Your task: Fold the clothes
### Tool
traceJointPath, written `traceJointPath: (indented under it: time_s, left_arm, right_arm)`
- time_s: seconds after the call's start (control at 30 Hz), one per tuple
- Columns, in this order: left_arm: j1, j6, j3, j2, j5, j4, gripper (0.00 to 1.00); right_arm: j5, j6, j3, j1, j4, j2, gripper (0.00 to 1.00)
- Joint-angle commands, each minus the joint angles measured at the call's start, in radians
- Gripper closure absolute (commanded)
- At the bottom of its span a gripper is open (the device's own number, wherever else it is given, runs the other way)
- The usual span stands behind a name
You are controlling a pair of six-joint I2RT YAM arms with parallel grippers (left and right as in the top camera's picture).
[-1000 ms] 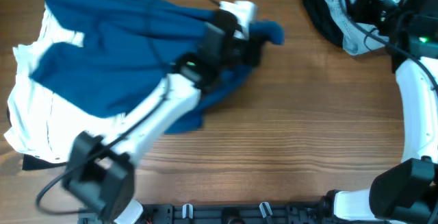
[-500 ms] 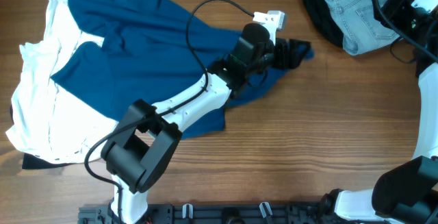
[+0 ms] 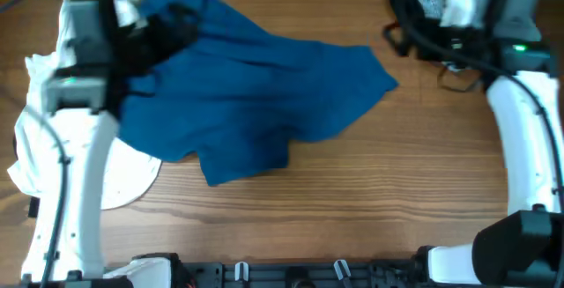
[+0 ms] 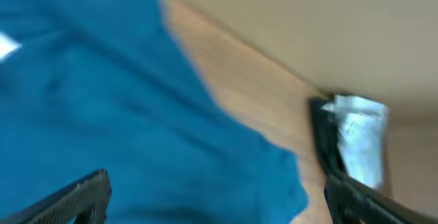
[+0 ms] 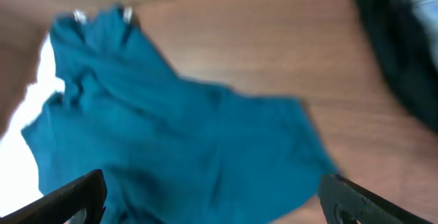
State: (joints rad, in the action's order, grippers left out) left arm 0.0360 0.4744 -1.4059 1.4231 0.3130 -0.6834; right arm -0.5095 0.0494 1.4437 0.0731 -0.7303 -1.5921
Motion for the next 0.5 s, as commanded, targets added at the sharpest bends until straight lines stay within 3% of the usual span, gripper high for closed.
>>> traceJointPath:
  time_s: [0.0,0.17,0.3,0.47]
  left_arm:
    - [0.129,-0.047,0.003,0.012,0.005,-0.102,0.00]
    - [0.158,-0.158,0.005,0.049,-0.113,-0.174,0.00]
    - [0.159,-0.157,0.005,0.058,-0.176,-0.217,0.00]
    - [0.159,-0.158,0.005,0.059,-0.185,-0.222,0.00]
  right_arm:
    - [0.301,-0.004,0.014,-0.098,-0.053,-0.059,0.00]
    - [0.381,-0.021,0.014,-0.187,-0.087,-0.285,0.00]
    - [0.379,0.024,0.014,-0.190,-0.123,-0.367,0.17]
    - [0.380,0.066,0.014,-0.190,-0.104,-0.379,0.28]
